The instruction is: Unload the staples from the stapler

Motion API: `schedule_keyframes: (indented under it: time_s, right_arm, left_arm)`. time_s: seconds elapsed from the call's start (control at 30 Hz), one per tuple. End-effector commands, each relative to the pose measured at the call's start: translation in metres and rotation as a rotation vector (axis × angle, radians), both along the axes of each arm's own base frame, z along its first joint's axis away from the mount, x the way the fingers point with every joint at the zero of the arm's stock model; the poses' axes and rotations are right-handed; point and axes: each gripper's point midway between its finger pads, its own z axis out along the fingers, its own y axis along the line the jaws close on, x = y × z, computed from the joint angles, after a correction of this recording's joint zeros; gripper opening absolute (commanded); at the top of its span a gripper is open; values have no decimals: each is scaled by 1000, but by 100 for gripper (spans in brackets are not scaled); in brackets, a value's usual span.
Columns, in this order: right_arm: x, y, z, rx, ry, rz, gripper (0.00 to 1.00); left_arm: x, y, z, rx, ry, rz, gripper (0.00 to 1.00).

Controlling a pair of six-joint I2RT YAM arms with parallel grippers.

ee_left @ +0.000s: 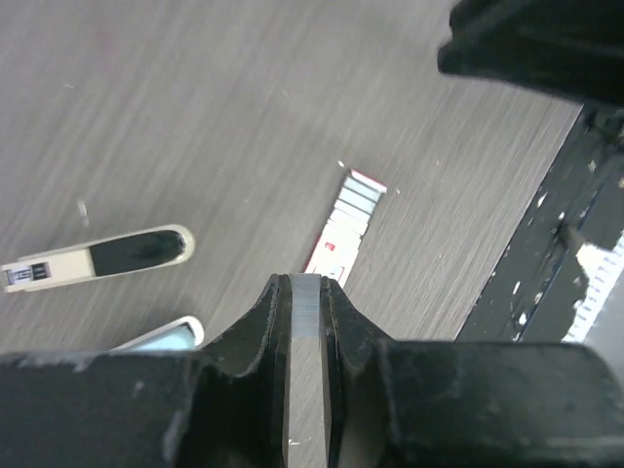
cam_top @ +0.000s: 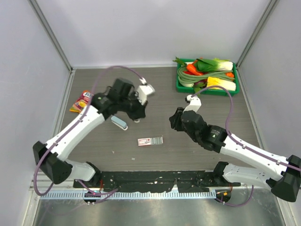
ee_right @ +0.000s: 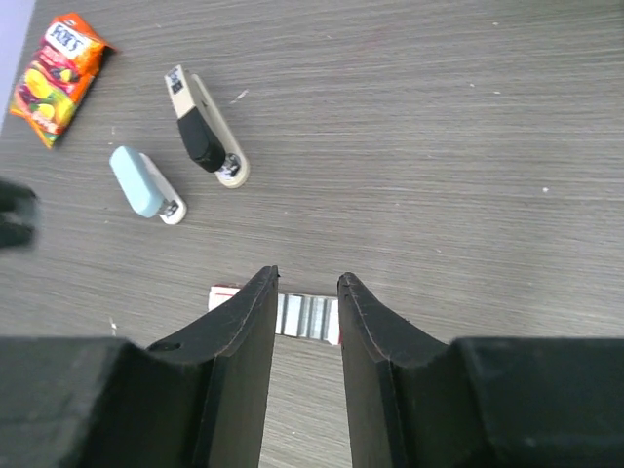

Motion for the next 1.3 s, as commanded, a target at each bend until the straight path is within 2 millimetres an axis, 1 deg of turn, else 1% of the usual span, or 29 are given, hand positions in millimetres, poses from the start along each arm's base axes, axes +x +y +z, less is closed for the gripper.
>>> schedule_keyframes:
  time_s: [0.0,0.03,0.07,0.1,0.13,0.17,0.2,0.23,0.27,0.3,0.33,0.37,0.4,0.43,0.53,0.6,0.63,0.67,0.7,0.77,0.9,1.03,1.27]
  right_arm:
    - [6,26,46,145,-78,62,38]
    - [5,30,51,165,-84,79,38]
    - [4,35,57,195,-95,95,39]
    - [1,40,60,219,-93,128,40]
    - [-2,44,65,243,-101,150,40]
    - [-3,50,76,286,-127,173,42]
    - [-8,58,81,317,-131,223,43]
    - [-11,61,87,344,-142,246,44]
    - [-12,67,98,385,-165,274,45]
    - [-17,75,109,423,-183,320,45]
    - [-18,78,116,451,-186,334,46]
    - [-19,83,128,492,-208,353,46]
    - [-23,87,137,523,-225,380,46]
    - [-28,93,150,569,-248,423,46]
    - [-32,98,167,621,-277,465,46]
    - [-30,101,171,633,-289,469,46]
    - [-37,106,176,652,-293,518,46]
    - [-38,108,179,664,-293,527,46]
    - [-38,110,181,672,-293,535,46]
    - [-40,113,187,697,-304,556,46]
    - [-41,116,195,726,-325,572,46]
    - [-42,121,198,738,-330,599,45]
    - [-40,126,200,759,-336,608,45]
  left_arm:
    - [-22,9,63,-296,159,-47,6]
    - [-19,9,69,-343,158,-47,6]
    - [-14,15,76,-381,155,-23,6]
    - [-22,14,88,-444,187,-37,6]
    - [-19,14,93,-484,180,-42,6]
    - [-17,17,99,-518,202,-27,6]
    - [-16,16,106,-558,237,-13,6]
    - [-22,14,114,-609,293,-36,6]
    - [-15,20,121,-656,317,-12,7]
    - [-9,18,130,-741,392,27,8]
    - [-16,20,141,-798,447,-15,10]
    - [-8,27,146,-843,465,11,12]
    - [-5,28,153,-902,517,18,13]
    - [-4,33,155,-917,526,18,13]
    - [-6,36,156,-922,542,26,14]
    - [-7,37,158,-936,526,23,14]
    - [-8,37,163,-957,572,42,14]
    - [-11,37,168,-978,567,34,15]
    - [-13,37,173,-1012,517,-4,16]
    - [-15,37,178,-1032,555,-1,19]
    - [-18,37,177,-1025,574,-9,19]
    - [-18,37,178,-1031,572,-2,19]
    - [-17,36,177,-1053,585,3,19]
